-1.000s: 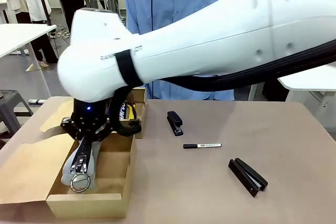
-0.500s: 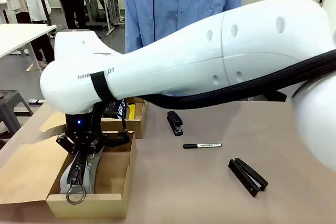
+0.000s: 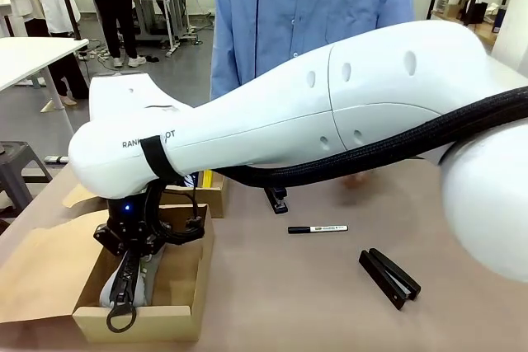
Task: Place items inside the box.
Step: Pick up a Pencil pouch or Stapler and place it inside the Mailer Box closest to the robot.
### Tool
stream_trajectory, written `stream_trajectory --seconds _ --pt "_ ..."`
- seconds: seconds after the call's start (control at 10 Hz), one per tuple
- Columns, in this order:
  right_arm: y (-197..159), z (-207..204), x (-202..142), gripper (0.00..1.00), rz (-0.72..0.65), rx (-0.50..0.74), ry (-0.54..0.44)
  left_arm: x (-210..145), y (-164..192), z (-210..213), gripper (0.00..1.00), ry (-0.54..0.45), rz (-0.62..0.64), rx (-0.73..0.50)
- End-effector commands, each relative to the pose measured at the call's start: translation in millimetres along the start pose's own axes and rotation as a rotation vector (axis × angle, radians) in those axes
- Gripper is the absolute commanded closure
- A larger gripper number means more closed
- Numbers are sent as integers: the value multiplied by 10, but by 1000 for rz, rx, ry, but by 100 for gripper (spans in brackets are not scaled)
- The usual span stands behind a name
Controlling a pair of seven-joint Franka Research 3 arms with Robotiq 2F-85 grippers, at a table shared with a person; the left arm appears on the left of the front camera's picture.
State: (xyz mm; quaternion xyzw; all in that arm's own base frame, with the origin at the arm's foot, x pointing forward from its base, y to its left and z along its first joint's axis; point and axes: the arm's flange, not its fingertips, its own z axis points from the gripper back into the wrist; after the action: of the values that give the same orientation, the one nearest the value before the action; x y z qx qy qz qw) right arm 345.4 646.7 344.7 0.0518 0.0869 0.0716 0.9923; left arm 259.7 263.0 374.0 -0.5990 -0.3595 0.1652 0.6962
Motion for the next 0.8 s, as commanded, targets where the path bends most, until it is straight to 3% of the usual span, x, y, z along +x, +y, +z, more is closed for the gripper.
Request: stream_trajectory --seconds 0.0,0.1,0.2,0.3,0.5,0.7 --pt "16 56 -13 95 -41 23 -7 -5 -13 -21 0 -13 -23 -19" --pt "15 54 -15 95 -35 27 -8 -5 -13 -21 0 -13 -23 -19" --pt "6 55 -11 79 -44 35 -4 -5 -13 -21 0 -13 -23 -19" --pt "-1 54 -12 43 -47 35 1 -5 -13 -21 0 -13 -23 -19" --pt "-7 55 -7 0 -42 38 12 -5 -13 -21 0 -13 -23 -19" --pt "-13 58 -4 0 -51 37 11 -5 -13 -21 0 -13 -23 -19"
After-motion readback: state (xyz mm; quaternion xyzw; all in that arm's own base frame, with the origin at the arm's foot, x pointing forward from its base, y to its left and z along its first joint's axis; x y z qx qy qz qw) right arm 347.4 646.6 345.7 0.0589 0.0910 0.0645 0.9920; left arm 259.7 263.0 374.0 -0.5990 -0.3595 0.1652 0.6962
